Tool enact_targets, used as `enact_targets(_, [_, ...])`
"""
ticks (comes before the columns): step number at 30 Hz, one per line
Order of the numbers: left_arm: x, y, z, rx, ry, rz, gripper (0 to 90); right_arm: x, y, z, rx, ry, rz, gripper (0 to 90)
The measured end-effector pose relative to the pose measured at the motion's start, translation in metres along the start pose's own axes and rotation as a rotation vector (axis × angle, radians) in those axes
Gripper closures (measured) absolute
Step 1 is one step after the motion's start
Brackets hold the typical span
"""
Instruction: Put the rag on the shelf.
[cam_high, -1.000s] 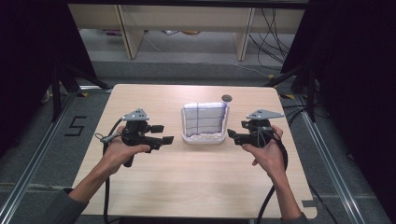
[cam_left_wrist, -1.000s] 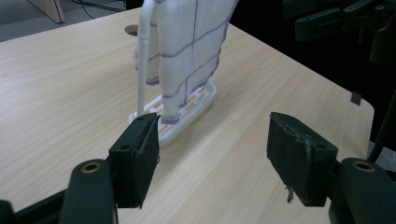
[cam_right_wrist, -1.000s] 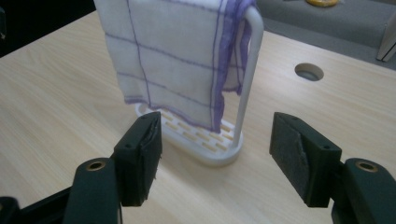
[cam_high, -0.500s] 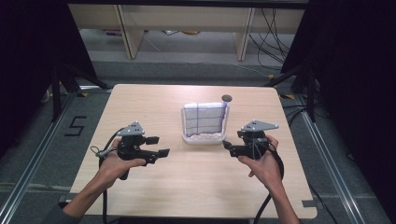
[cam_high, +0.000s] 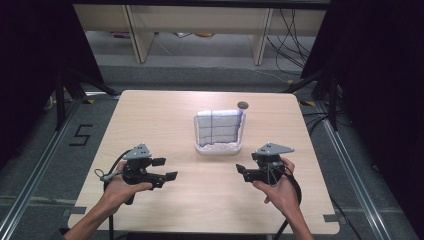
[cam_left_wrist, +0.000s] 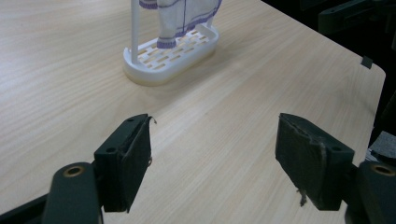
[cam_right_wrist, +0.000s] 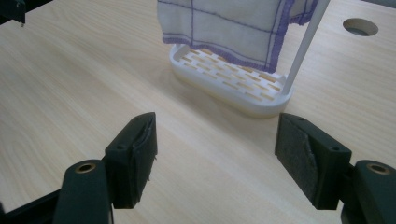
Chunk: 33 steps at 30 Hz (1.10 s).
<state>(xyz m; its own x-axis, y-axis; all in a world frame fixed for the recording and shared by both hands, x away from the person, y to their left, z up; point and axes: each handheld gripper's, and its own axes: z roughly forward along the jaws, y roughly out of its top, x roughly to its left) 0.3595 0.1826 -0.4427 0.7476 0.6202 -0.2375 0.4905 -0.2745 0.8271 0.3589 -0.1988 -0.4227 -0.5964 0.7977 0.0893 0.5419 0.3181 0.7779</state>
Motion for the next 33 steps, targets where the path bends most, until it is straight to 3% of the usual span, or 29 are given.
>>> enact_targets(1, [-0.001, -0.002, 0.000, 0.003, -0.002, 0.001, 25.5, -0.002, -0.002, -0.001, -0.002, 0.002, -0.034, 30.9])
enact_targets(4, [-0.004, -0.006, 0.000, 0.007, -0.012, 0.007, 24.3, 0.004, -0.007, -0.003, -0.006, 0.015, -0.012, 30.5])
enact_targets(6, [-0.006, -0.009, 0.000, 0.011, -0.020, 0.015, 23.6, 0.005, -0.010, -0.003, -0.008, 0.020, -0.034, 30.2])
enact_targets(7, [-0.007, -0.010, 0.000, 0.012, -0.023, 0.022, 23.2, 0.008, -0.012, -0.003, -0.008, 0.032, -0.018, 29.8])
enact_targets(12, [-0.011, -0.019, 0.000, 0.017, -0.012, 0.028, 21.8, 0.012, -0.023, 0.000, 0.004, 0.037, -0.040, 29.3])
enact_targets(13, [-0.011, -0.021, 0.001, 0.017, -0.020, 0.026, 21.6, 0.014, -0.025, 0.001, 0.011, 0.044, -0.016, 29.3])
enact_targets(14, [-0.011, -0.023, 0.000, 0.030, -0.014, 0.032, 21.2, 0.013, -0.027, 0.002, 0.013, 0.049, -0.042, 29.1])
enact_targets(16, [-0.012, -0.027, 0.000, 0.029, -0.020, 0.027, 20.4, 0.015, -0.032, 0.003, 0.025, 0.054, -0.013, 28.8])
enact_targets(18, [-0.014, -0.030, -0.001, 0.030, -0.014, 0.034, 19.8, 0.015, -0.037, 0.004, 0.028, 0.055, -0.024, 26.0])
enact_targets(19, [-0.013, -0.031, -0.001, 0.038, -0.025, 0.039, 19.3, 0.018, -0.039, 0.003, 0.040, 0.059, 0.000, 24.9])
enact_targets(20, [-0.014, -0.033, -0.002, 0.029, -0.016, 0.040, 19.0, 0.016, -0.041, 0.004, 0.030, 0.062, -0.023, 24.0])
enact_targets(22, [-0.015, -0.036, -0.003, 0.027, -0.009, 0.041, 18.6, 0.017, -0.045, 0.003, 0.026, 0.067, -0.023, 22.3])
enact_targets(24, [-0.015, -0.040, -0.004, 0.031, -0.015, 0.039, 18.2, 0.022, -0.051, 0.004, 0.020, 0.085, 0.023, 19.3])
enact_targets(25, [-0.015, -0.042, -0.004, 0.032, -0.023, 0.038, 18.2, 0.020, -0.053, 0.004, 0.018, 0.075, -0.016, 19.0])
enact_targets(27, [-0.017, -0.047, -0.004, 0.032, -0.024, 0.036, 18.2, 0.025, -0.059, 0.005, 0.016, 0.097, 0.012, 17.3])
enact_targets(28, [-0.018, -0.048, -0.004, 0.036, -0.026, 0.034, 18.2, 0.024, -0.060, 0.005, 0.018, 0.088, -0.023, 17.0])
enact_targets(30, [-0.020, -0.053, -0.005, 0.042, -0.019, 0.045, 18.2, 0.026, -0.064, 0.004, 0.020, 0.095, -0.036, 16.6])
enact_targets(33, [-0.023, -0.059, -0.005, 0.055, -0.016, 0.045, 18.2, 0.028, -0.068, 0.001, 0.017, 0.103, -0.024, 16.2])
